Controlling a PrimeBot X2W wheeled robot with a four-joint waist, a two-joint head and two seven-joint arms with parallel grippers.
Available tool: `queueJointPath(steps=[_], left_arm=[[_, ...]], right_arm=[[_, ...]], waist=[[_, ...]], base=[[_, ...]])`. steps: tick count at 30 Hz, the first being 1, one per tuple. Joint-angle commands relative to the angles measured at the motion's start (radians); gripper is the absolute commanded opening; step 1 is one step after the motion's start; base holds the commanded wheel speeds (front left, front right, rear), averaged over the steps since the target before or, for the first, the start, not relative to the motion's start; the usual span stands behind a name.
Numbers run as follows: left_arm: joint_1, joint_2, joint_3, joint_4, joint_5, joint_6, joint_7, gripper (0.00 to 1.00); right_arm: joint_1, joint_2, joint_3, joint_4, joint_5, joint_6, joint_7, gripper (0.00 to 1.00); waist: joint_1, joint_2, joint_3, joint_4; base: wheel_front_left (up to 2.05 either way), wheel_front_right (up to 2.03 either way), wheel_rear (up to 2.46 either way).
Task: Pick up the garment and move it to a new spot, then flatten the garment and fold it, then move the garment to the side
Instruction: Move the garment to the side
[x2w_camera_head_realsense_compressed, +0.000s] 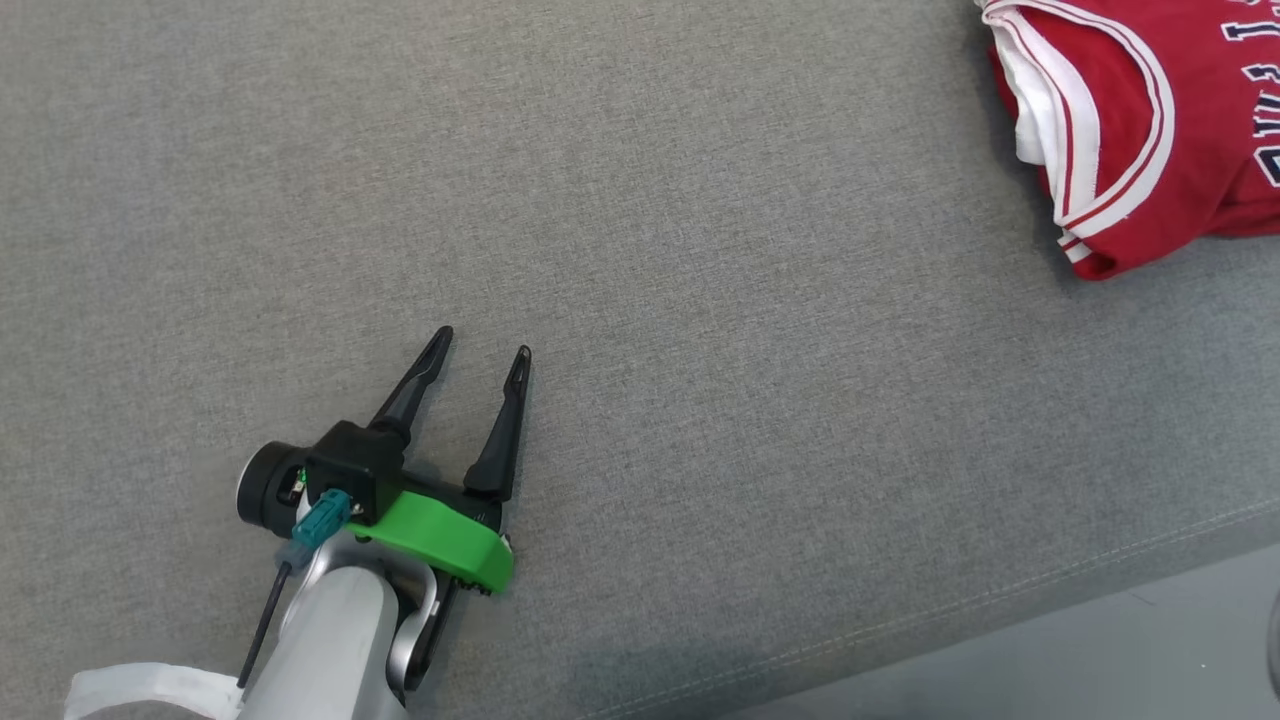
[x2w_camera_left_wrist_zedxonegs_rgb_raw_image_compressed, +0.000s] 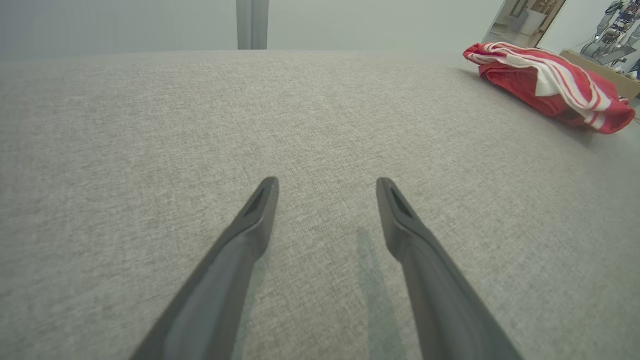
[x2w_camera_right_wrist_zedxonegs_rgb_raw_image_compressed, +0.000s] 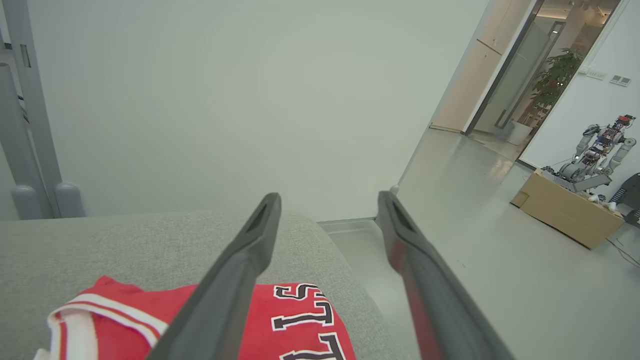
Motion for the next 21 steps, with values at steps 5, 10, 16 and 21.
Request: queueJointPath(steps=[5, 10, 16, 21], left_arm=[[0.002, -0.011, 0.035, 0.003, 0.008, -0.002, 0.001, 1.0], [0.026, -0.027, 0.087, 0.009, 0.023, -0.002, 0.001, 1.0], [0.061, -0.045, 0.169, 0.027, 0.043, -0.002, 0.001, 1.0], [0.09, -0.058, 0.223, 0.053, 0.063, -0.002, 0.001, 1.0]], right_arm=[[0.059, 0.103, 0.072, -0.109, -0.007, -0.001, 0.001, 1.0], [0.15, 0.149, 0.239, -0.189, 0.049, -0.001, 0.001, 1.0], [0.261, 0.192, 0.366, -0.201, 0.136, -0.001, 0.0, 1.0], [0.363, 0.221, 0.414, -0.191, 0.192, -0.001, 0.001, 1.0]], waist=[[-0.0001, -0.0001, -0.027, 0.025], [-0.0001, -0.0001, -0.076, 0.042], [-0.0001, -0.0001, -0.141, 0.068], [-0.0001, -0.0001, -0.188, 0.101]], base=[[0.0, 0.0, 0.0], [0.0, 0.0, 0.0], [0.0, 0.0, 0.0], [0.0, 0.0, 0.0]])
